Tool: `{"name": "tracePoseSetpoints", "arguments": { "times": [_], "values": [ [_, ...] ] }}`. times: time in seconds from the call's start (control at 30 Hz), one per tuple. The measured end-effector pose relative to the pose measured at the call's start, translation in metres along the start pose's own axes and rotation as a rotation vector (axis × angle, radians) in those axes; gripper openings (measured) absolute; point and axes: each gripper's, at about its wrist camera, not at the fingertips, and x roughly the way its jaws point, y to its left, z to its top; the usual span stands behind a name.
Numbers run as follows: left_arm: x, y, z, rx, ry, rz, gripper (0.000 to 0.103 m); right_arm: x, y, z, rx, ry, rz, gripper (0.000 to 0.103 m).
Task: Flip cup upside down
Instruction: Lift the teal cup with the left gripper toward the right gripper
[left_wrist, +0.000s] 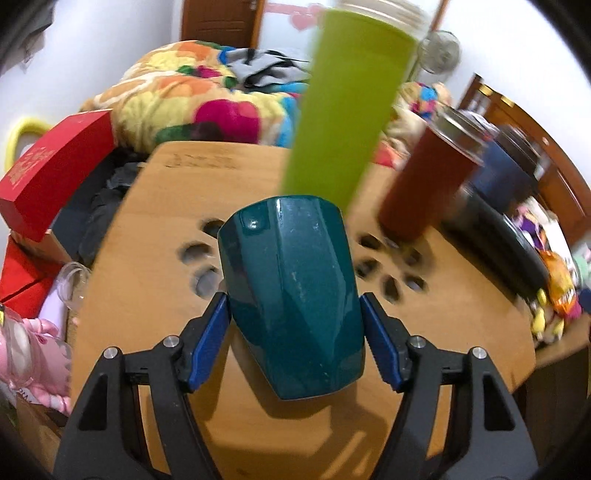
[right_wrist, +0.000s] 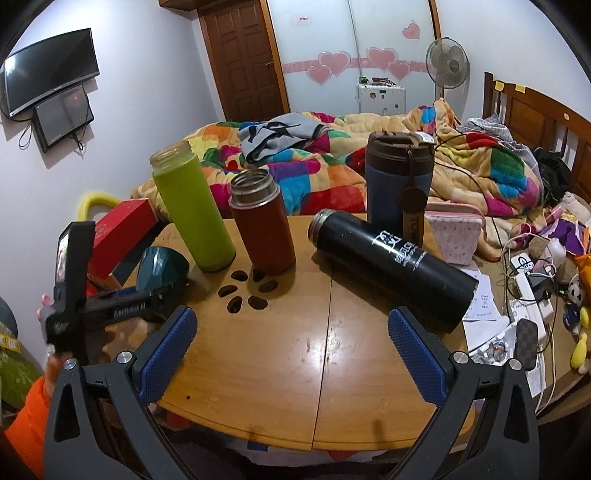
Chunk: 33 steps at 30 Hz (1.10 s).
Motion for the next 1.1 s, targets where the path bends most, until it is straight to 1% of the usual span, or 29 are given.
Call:
{"name": "tracePoseSetpoints", "arguments": {
  "times": [0.13, 0.3, 0.4, 0.47, 0.53, 0.6, 0.67, 0.73, 0.83, 0.93, 1.0, 1.03, 1.07, 1.1],
  "values": [
    [-0.005, -0.037, -0.017, 0.034, 0.003, -0.031, 0.07, -0.003, 0.0, -0.005, 0.007, 0.007, -0.005, 0.103],
    [-0.005, -0.07, -0.03, 0.047, -0.008, -0.037, 0.071, -0.009, -0.006, -0.01, 0.02, 0.016, -0.023, 0.103],
    [-0.003, -0.079, -0.029, 0.068, 0.0, -0.034, 0.07, -0.009, -0.011, -0.015, 0.028, 0.026, -0.035, 0.103],
    [-0.002, -0.081, -0.028, 0.083, 0.026, -0.045, 0.071, -0.01, -0.013, -0.018, 0.031, 0.031, -0.036, 0.103],
    [-0.007, -0.079, -0.027, 0.103, 0.036, -0.065, 0.071, -0.01, -0.013, -0.021, 0.031, 0.036, -0.033, 0.103],
    [-0.018, -0.078, -0.03, 0.118, 0.024, -0.086, 0.071, -0.009, -0.013, -0.022, 0.031, 0.044, -0.03, 0.103],
    [-0.033, -0.07, -0.03, 0.133, -0.002, -0.085, 0.073, -0.005, -0.012, -0.025, 0.029, 0.053, -0.024, 0.103],
    [-0.05, -0.058, -0.031, 0.136, -0.04, -0.066, 0.076, -0.001, -0.01, -0.027, 0.033, 0.062, -0.013, 0.103],
    [-0.067, -0.035, -0.029, 0.123, -0.07, -0.034, 0.076, 0.012, -0.002, -0.029, 0.039, 0.083, 0.036, 0.103],
    [-0.075, -0.016, -0.024, 0.108, -0.086, -0.018, 0.076, 0.032, 0.016, -0.035, 0.007, 0.111, 0.078, 0.103],
    [-0.078, -0.008, -0.02, 0.096, -0.096, -0.019, 0.076, 0.045, 0.028, -0.038, -0.018, 0.126, 0.11, 0.103],
    [-0.078, -0.006, -0.019, 0.09, -0.097, -0.024, 0.076, 0.054, 0.035, -0.041, -0.027, 0.135, 0.14, 0.103],
    [-0.078, -0.004, -0.017, 0.083, -0.095, -0.033, 0.076, 0.062, 0.04, -0.044, -0.03, 0.146, 0.16, 0.101],
    [-0.077, -0.003, -0.015, 0.077, -0.094, -0.042, 0.076, 0.069, 0.044, -0.046, -0.029, 0.156, 0.165, 0.096]
  ]
}}
